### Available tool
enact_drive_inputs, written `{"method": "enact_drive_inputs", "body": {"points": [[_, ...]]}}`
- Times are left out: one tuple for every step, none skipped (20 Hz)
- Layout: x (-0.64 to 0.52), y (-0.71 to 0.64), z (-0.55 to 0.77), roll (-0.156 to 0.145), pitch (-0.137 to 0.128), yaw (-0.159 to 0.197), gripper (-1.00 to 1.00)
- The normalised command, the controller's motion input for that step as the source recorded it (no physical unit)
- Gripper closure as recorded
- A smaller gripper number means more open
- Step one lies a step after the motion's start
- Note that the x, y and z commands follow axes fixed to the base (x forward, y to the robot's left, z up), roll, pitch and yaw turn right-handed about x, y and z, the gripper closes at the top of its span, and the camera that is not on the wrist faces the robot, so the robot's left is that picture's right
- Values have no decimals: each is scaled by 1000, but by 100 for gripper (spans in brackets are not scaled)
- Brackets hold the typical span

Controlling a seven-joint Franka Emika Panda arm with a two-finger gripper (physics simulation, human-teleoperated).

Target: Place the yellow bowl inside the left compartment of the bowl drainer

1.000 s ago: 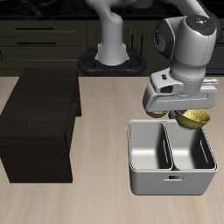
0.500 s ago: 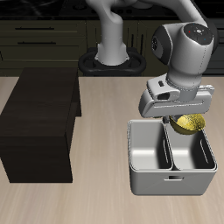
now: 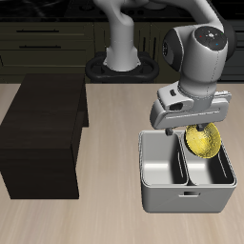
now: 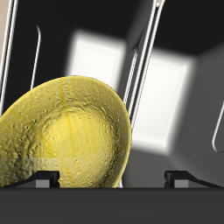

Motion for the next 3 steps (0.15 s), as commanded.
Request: {"method": "enact_drive_inputs", "body": {"points": [[-107,41,70,45,-6,19,-100],[-251,148,195,50,-11,-58,-100],[-265,241,262,100,-49,-18,-100]]}}
